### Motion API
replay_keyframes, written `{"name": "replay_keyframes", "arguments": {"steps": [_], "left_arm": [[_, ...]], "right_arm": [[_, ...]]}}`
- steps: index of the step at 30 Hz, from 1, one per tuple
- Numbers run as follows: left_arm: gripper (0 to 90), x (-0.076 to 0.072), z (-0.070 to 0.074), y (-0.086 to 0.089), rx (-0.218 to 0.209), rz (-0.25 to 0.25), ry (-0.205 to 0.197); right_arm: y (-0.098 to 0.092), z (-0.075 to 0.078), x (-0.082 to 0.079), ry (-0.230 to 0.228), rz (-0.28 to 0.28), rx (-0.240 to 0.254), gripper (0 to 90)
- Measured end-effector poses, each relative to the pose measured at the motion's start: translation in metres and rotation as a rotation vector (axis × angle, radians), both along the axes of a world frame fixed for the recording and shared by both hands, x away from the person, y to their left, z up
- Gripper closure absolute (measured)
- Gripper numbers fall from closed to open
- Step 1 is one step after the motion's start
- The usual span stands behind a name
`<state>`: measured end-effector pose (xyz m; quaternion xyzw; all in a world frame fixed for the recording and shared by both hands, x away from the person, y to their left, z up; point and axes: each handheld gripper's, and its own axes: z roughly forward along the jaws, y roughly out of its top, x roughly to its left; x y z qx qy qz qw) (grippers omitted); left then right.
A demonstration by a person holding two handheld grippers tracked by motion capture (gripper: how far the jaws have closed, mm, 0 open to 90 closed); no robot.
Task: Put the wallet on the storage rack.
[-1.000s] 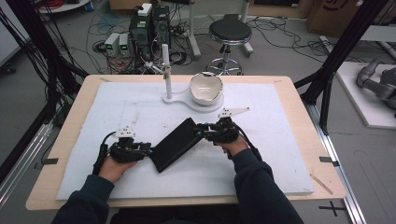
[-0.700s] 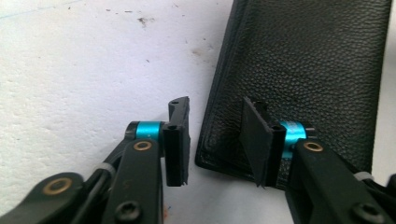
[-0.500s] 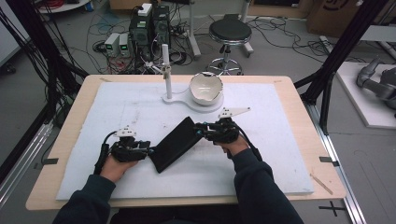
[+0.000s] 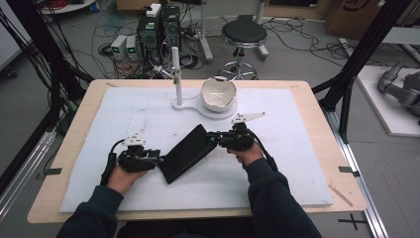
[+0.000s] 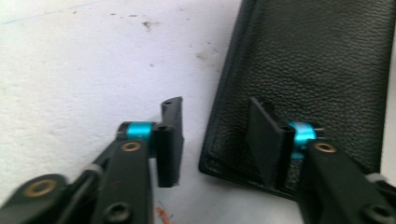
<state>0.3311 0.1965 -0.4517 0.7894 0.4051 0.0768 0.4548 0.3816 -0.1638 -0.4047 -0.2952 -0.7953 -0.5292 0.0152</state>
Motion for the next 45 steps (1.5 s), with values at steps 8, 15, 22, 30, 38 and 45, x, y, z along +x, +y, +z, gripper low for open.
{"name": "replay_keyframes", "arguments": {"steps": [8,15,22,30,38,45], "left_arm": [[38.0,0.015,0.016,0.001,-0.180,-0.009,-0.015],[32.4,0.042,0.024,-0.025,-0.229,-0.153,-0.010],[28.1,0.060,0.020,-0.031,-0.338,-0.245,0.063],[61.8,0.056,0.023,-0.028,-0.325,-0.314,0.037],[77.7,0.047,0.029,-0.033,-0.296,-0.363,-0.055],[77.7,0.044,0.031,-0.035,-0.294,-0.394,-0.084]], "right_arm": [[0.000,0.008,-0.004,-0.061,0.027,-0.015,81.1],[0.002,0.016,-0.009,-0.117,0.055,-0.016,81.1],[0.001,0.019,-0.012,-0.150,0.095,0.008,81.0],[0.001,0.016,-0.011,-0.155,0.092,-0.022,79.9],[-0.001,-0.001,0.002,-0.075,0.075,-0.095,62.9],[0.008,-0.012,0.007,-0.114,0.011,-0.098,30.5]]}}
